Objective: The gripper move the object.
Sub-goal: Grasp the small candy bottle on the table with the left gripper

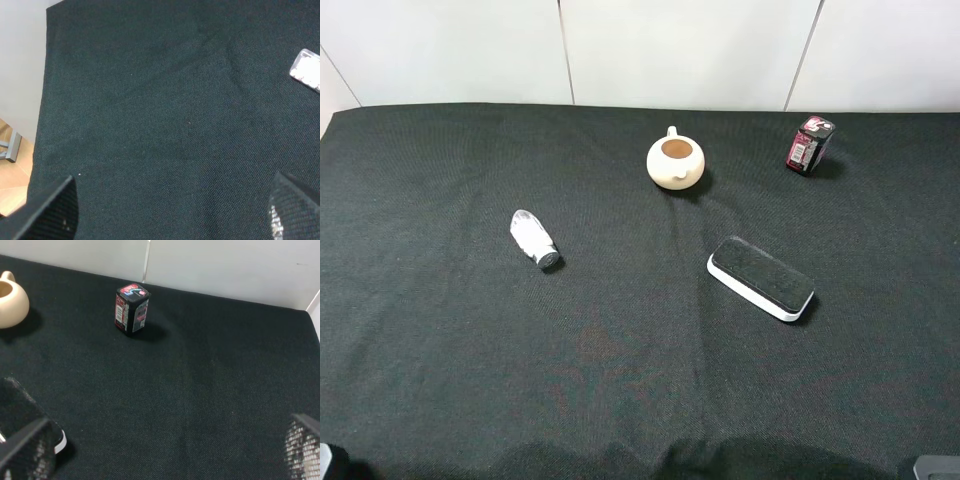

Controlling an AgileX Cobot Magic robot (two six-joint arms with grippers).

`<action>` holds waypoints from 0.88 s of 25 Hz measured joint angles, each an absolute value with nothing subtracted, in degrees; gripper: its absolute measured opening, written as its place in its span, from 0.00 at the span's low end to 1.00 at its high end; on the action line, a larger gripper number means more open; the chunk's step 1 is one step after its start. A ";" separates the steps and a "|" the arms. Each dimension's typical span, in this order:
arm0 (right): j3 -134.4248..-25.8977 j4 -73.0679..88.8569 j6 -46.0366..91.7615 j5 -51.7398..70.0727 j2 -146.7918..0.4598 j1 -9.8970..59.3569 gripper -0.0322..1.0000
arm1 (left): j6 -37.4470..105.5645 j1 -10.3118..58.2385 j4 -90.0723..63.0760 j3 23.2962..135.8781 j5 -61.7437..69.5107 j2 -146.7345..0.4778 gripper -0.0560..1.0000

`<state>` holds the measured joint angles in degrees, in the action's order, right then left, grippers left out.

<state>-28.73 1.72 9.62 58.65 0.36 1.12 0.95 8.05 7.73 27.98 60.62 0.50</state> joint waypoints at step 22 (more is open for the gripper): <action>-28.73 1.72 9.62 58.65 0.36 1.12 0.70 | 0.95 8.05 7.73 27.98 60.62 0.50 0.83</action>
